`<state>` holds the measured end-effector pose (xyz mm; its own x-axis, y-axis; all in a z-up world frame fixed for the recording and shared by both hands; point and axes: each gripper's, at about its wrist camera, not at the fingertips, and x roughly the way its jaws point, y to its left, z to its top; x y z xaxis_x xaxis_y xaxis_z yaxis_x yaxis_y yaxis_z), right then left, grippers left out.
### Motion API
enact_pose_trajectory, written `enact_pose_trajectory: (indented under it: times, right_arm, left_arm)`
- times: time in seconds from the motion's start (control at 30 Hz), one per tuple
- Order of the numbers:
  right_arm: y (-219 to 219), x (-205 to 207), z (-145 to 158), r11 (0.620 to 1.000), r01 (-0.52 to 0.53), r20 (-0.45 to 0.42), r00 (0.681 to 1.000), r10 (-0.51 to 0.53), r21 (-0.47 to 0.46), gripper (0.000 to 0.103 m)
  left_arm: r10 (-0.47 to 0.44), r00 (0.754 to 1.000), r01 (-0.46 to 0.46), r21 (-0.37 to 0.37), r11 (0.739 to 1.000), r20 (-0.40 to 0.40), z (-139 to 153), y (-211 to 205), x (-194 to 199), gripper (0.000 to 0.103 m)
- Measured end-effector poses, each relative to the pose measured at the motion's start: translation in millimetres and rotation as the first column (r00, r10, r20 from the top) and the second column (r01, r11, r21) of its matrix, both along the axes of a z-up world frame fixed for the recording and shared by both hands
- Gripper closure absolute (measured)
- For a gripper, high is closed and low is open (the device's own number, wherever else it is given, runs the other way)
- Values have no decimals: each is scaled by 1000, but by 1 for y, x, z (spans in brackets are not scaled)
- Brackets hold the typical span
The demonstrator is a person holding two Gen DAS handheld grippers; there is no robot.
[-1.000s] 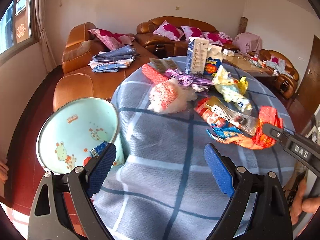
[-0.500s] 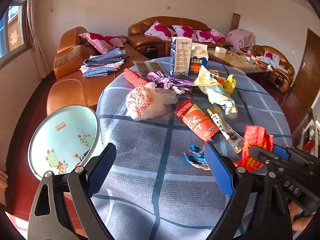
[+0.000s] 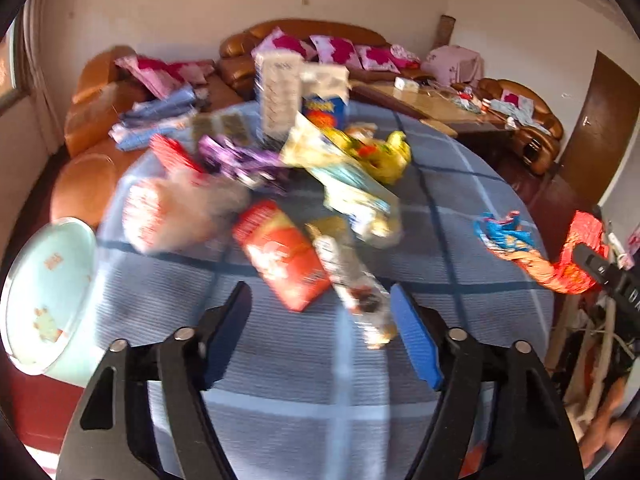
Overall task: Collect trash
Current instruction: 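Grasp the red foil wrapper with the right tool while the left tool grasps the snack stick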
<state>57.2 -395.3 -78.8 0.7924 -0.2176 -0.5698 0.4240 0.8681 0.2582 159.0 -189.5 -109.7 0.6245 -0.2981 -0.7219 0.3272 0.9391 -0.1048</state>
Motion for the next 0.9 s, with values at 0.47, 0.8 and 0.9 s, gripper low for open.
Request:
enact_pose_trajectory:
  times: [0.47,0.8,0.9]
  right_arm:
    - [8,-1,-9,1000,-8,30,1000,7,27,72]
    - [27,-14,9,1000,-14,104,995,12,18,72]
    - [36,-15,11,999,-30,100,995,28,15,72]
  left_arm:
    - [7,995,-3,37,999,-99,-37,-35,13,86]
    - [-26,998,23,61,998,58,3,-11,-15,88]
    - [-17,997,13,58,998,76,9,2,-20,88]
